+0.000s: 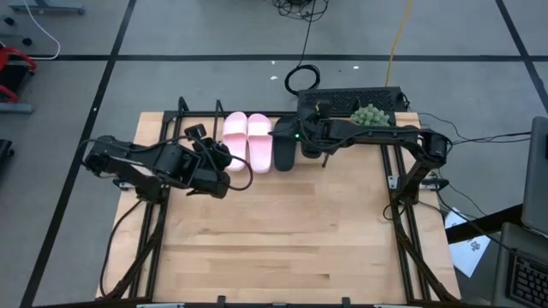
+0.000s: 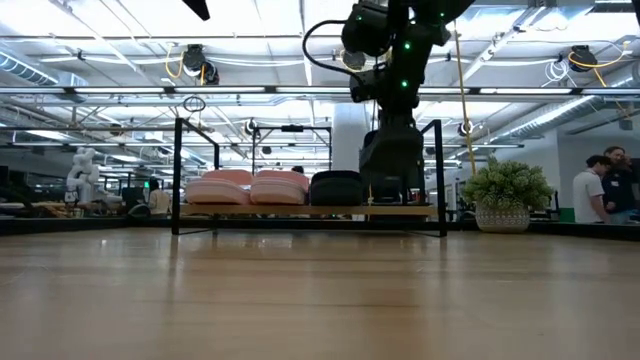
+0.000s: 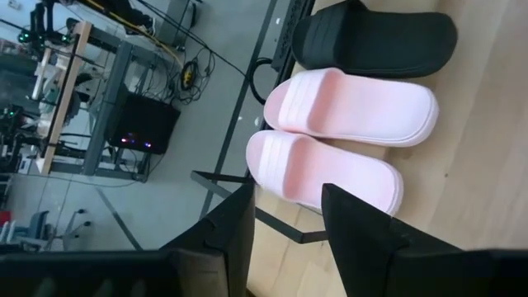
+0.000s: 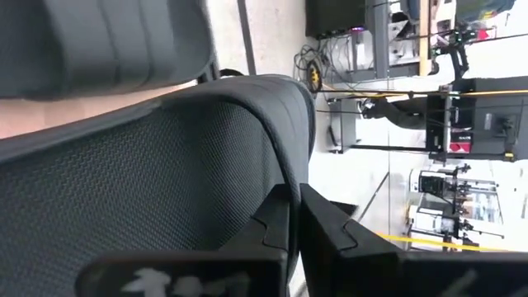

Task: Pick and place slides into the shelf
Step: Put the black slipper on the shelf

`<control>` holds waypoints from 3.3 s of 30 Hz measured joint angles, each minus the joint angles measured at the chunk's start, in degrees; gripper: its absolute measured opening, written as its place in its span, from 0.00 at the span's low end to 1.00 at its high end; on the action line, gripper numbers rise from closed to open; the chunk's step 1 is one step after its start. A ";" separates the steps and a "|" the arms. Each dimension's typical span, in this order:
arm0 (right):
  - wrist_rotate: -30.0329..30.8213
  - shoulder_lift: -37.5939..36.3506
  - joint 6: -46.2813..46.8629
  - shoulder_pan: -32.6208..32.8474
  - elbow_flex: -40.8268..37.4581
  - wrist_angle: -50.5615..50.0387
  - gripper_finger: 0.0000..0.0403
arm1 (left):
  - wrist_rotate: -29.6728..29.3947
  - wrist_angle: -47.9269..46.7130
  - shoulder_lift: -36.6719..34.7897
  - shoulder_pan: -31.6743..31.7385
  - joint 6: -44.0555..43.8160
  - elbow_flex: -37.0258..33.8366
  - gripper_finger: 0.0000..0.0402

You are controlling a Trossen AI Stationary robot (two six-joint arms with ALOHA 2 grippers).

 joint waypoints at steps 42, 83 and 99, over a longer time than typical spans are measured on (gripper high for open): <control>-4.72 -0.26 -3.52 -3.27 -11.47 15.48 0.00 | -0.20 0.27 0.02 3.70 2.39 0.00 0.36; -7.27 3.06 -1.27 -3.17 -11.45 15.93 0.00 | -0.13 2.13 0.04 3.70 2.87 0.00 0.36; -10.37 3.04 1.07 -2.66 -11.45 15.88 0.11 | 0.02 2.22 0.04 3.70 3.20 0.00 0.36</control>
